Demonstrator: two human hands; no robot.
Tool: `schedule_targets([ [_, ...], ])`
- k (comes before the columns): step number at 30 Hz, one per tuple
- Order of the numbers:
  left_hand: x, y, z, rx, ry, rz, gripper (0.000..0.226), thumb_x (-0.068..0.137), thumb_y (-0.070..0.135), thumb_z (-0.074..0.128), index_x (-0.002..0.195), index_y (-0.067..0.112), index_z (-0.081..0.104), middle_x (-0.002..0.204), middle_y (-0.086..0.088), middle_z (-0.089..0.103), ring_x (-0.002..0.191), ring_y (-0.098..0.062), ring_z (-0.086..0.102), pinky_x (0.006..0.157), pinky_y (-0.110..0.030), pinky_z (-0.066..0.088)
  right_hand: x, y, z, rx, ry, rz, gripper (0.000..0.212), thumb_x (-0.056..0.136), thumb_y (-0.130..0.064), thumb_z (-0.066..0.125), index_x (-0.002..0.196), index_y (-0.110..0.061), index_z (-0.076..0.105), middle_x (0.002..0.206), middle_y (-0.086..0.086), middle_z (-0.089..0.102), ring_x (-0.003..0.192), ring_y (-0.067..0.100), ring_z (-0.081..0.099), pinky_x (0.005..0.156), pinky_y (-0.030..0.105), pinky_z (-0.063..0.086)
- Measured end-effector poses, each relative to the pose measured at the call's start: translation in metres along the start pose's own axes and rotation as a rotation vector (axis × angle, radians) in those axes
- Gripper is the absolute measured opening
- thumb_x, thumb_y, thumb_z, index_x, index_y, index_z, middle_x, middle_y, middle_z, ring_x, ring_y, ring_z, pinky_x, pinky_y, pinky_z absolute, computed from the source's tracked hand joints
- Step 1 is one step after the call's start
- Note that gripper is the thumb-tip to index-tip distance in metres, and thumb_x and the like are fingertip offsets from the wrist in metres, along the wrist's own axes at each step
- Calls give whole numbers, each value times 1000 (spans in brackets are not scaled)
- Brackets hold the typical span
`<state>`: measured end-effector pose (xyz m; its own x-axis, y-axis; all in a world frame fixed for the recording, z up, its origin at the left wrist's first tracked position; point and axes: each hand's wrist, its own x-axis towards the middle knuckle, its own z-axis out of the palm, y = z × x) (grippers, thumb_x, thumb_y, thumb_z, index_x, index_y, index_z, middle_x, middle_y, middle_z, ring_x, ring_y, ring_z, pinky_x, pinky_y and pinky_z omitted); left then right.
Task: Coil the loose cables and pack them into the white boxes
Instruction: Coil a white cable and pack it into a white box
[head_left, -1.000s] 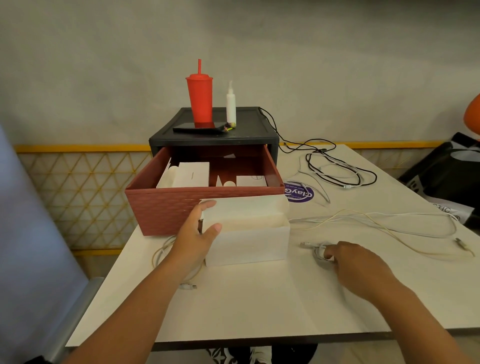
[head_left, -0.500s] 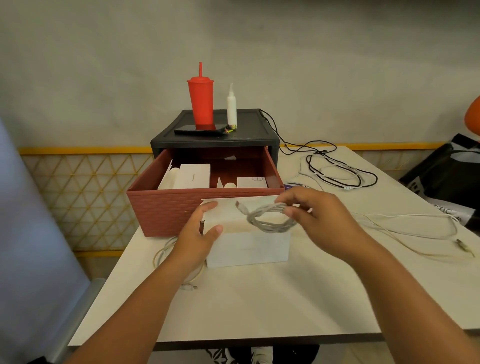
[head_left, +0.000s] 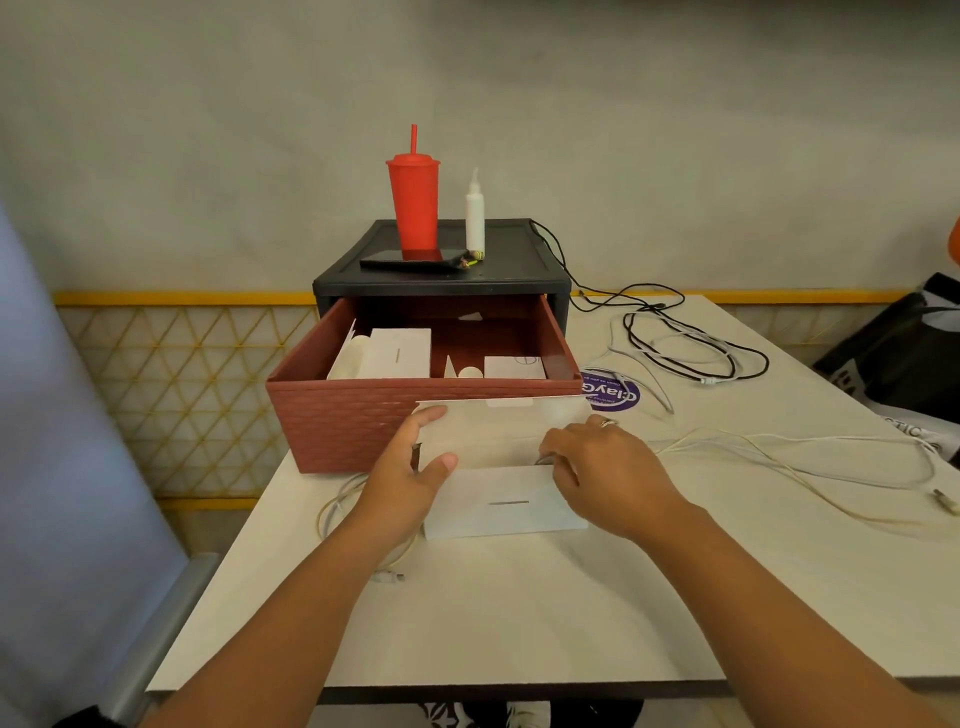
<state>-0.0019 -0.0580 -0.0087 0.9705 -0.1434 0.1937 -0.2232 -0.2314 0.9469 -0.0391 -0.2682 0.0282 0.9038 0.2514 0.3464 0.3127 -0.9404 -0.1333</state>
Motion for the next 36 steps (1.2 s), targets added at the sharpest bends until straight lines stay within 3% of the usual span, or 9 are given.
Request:
schedule_targets([
  [5, -1, 2, -1, 8, -25, 23, 39, 93, 15, 55, 119, 42, 44, 129, 9, 48, 121, -12, 46, 106, -33, 39, -2, 3, 1, 37, -54, 20, 29, 92, -27, 46, 120, -25, 55, 121, -5, 57, 109, 15, 46, 88, 26, 43],
  [8, -5, 1, -4, 35, -58, 27, 49, 86, 12, 64, 121, 38, 42, 119, 17, 49, 107, 2, 50, 84, -7, 44, -4, 7, 3, 72, -30, 30, 34, 93, -20, 48, 127, -22, 55, 125, -3, 53, 112, 18, 47, 90, 24, 39],
  [11, -5, -1, -5, 56, -67, 1, 62, 80, 5, 70, 123, 38, 41, 116, 18, 50, 104, 5, 50, 70, 1, 41, -6, 10, 5, 3, 47, -9, 32, 89, -13, 56, 120, -16, 63, 110, 5, 64, 104, 27, 52, 86, 32, 44],
  [15, 0, -2, -5, 104, -25, 2, 64, 78, 6, 73, 117, 47, 43, 121, 11, 52, 113, -8, 50, 93, -20, 42, -4, 11, 9, -127, 56, -86, 27, 79, -11, 68, 106, -13, 70, 89, 8, 70, 83, 32, 62, 68, 40, 53],
  [19, 0, 5, -5, 113, -30, 6, 65, 78, 6, 72, 109, 56, 44, 126, 3, 56, 117, -17, 53, 101, -38, 46, -2, 6, 13, -152, 56, -116, 34, 82, -12, 66, 115, -17, 65, 95, 6, 66, 86, 30, 62, 75, 40, 50],
  [24, 3, 7, -9, 170, -29, 25, 65, 79, 8, 72, 107, 58, 42, 123, 4, 59, 114, -16, 54, 97, -37, 47, 0, 4, 8, -66, -10, -27, 38, 96, -23, 44, 133, -26, 49, 126, 0, 53, 117, 24, 46, 99, 35, 34],
  [28, 3, 4, -14, 138, -38, -8, 68, 79, 5, 71, 105, 60, 41, 116, 3, 61, 109, -16, 57, 95, -38, 49, -5, 12, 5, 41, -28, 23, 34, 95, -24, 46, 129, -24, 54, 126, -3, 56, 116, 18, 47, 98, 27, 33],
  [32, 6, 3, -20, 116, -63, -23, 72, 78, 4, 71, 102, 65, 43, 113, 0, 62, 106, -19, 59, 93, -43, 51, -11, 25, 7, 355, 280, 135, 24, 86, -1, 56, 103, -11, 71, 106, 2, 64, 97, 16, 56, 81, 19, 36],
  [36, 6, 4, -27, 92, -79, -28, 74, 78, -2, 70, 103, 62, 43, 105, 2, 65, 101, -17, 63, 88, -32, 52, 0, 33, 3, 595, 456, 444, 24, 90, -3, 50, 104, -12, 67, 101, 1, 62, 92, 14, 55, 80, 25, 44],
])
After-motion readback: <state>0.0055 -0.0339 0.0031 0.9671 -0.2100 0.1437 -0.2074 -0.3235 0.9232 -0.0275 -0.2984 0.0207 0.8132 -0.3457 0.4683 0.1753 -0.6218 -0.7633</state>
